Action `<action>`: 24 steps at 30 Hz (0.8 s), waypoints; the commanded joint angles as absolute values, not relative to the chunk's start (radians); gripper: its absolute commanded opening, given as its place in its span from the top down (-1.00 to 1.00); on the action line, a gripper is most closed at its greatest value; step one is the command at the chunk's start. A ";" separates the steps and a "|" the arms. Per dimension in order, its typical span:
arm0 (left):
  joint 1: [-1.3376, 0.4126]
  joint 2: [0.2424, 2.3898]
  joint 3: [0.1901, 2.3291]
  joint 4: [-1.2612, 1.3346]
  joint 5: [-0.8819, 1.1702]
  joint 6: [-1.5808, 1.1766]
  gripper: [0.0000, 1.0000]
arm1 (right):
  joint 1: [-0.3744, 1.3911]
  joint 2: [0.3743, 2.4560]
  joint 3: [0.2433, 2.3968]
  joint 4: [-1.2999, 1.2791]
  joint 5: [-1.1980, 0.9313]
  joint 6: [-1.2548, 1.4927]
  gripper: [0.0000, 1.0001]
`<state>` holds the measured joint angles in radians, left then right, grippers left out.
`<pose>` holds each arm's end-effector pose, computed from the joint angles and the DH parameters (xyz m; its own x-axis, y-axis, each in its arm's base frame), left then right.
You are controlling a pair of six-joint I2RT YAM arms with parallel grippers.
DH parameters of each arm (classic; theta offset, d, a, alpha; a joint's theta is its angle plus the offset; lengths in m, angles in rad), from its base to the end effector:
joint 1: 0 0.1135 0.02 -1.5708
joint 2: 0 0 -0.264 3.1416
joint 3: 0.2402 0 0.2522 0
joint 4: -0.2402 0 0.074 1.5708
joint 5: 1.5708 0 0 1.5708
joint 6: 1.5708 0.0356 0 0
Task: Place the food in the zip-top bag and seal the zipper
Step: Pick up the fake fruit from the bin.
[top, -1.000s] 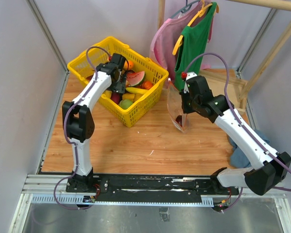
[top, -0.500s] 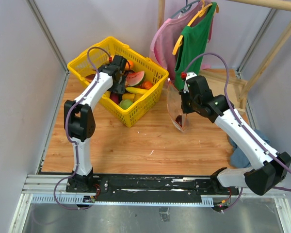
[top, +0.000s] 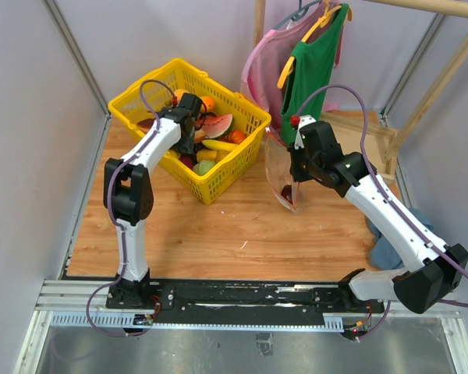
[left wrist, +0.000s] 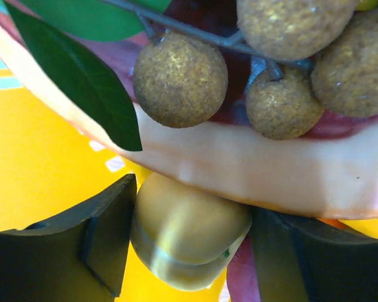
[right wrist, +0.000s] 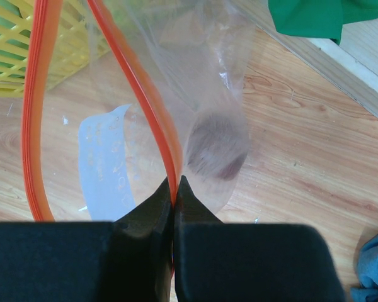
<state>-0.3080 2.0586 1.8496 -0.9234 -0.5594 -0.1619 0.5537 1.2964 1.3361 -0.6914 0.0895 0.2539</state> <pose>0.4251 -0.1154 0.2603 -0.8584 0.1297 -0.4964 -0.0973 0.9088 0.4058 0.2380 0.1434 0.3709 -0.6157 -0.0865 -0.7832 -0.3188 0.9363 0.1472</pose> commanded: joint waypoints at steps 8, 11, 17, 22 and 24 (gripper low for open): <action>-0.299 1.929 1.878 -1.001 -0.395 -0.193 0.04 | 0.541 1.280 1.350 -0.677 0.081 0.262 0.99; -0.299 1.879 1.873 -0.985 -0.358 -0.193 0.15 | 0.541 1.279 1.351 -0.678 0.080 0.261 0.99; -0.301 1.781 1.852 -0.938 -0.260 -0.198 0.24 | 0.541 1.280 1.362 -0.686 0.078 0.254 0.99; -0.308 1.663 1.788 -0.842 -0.149 -0.206 0.29 | 0.542 1.278 1.371 -0.695 0.087 0.241 0.99; -0.313 1.611 1.749 -0.792 -0.093 -0.212 0.31 | 0.543 1.280 1.377 -0.700 0.093 0.237 0.99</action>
